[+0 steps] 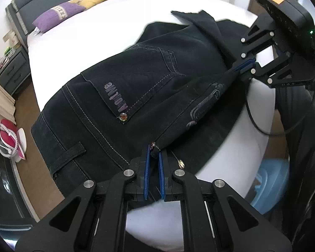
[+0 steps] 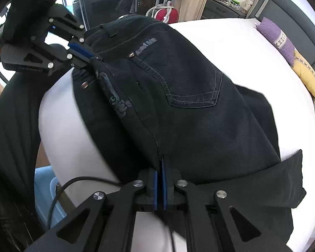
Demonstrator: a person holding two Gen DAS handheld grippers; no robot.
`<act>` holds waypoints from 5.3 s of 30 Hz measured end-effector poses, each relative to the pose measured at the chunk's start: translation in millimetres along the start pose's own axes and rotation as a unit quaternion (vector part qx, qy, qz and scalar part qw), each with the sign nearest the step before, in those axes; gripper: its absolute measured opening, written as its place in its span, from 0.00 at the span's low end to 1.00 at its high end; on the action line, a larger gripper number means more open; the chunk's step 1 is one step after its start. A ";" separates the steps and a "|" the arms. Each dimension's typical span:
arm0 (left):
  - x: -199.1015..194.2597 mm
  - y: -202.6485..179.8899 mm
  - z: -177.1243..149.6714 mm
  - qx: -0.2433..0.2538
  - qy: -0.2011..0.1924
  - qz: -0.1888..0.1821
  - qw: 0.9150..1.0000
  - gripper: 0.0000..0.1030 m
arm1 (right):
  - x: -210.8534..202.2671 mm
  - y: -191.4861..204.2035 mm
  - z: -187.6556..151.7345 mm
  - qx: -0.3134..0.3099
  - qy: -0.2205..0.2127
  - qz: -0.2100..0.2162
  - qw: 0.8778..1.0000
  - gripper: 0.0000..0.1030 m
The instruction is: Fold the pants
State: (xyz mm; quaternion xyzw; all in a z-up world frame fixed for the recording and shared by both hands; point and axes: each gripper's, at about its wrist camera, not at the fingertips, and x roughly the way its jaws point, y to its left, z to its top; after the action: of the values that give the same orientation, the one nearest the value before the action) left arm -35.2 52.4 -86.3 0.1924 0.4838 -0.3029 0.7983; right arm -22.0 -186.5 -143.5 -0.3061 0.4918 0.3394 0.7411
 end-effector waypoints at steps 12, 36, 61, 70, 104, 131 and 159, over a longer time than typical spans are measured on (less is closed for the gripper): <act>18.2 -27.0 9.8 0.002 0.035 0.018 0.999 0.10 | 28.6 17.1 5.5 0.006 0.017 -0.039 0.999 0.08; 47.4 -30.8 63.8 -0.183 -0.003 0.012 0.983 0.55 | 27.3 16.7 -27.1 0.150 -0.056 -0.064 0.985 0.16; 56.4 -26.9 53.8 -0.201 -0.026 0.013 0.979 0.55 | 83.3 -360.1 -54.1 0.602 0.031 -0.132 0.786 0.71; 60.1 -25.6 61.6 -0.199 -0.018 0.020 0.980 0.55 | 67.8 -372.4 -71.9 0.595 -0.037 -0.111 0.795 0.06; 68.5 -19.2 79.6 -0.239 0.000 0.030 0.971 0.59 | -33.9 -274.4 -417.1 0.823 -0.328 -0.014 0.464 0.04; 54.8 -19.4 64.7 -0.237 -0.009 0.025 0.971 0.60 | -35.1 -264.5 -437.7 0.829 -0.306 -0.042 0.467 0.01; 37.2 -19.9 41.1 -0.267 -0.054 0.001 0.962 0.61 | 9.2 -112.6 -208.9 0.679 -0.209 0.322 0.626 0.35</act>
State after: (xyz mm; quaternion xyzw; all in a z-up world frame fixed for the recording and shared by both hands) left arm -8.7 1.9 -100.9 -0.0440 0.5034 -0.1713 0.8458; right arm -37.6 -414.7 -207.3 0.5410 0.4816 0.1810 0.6653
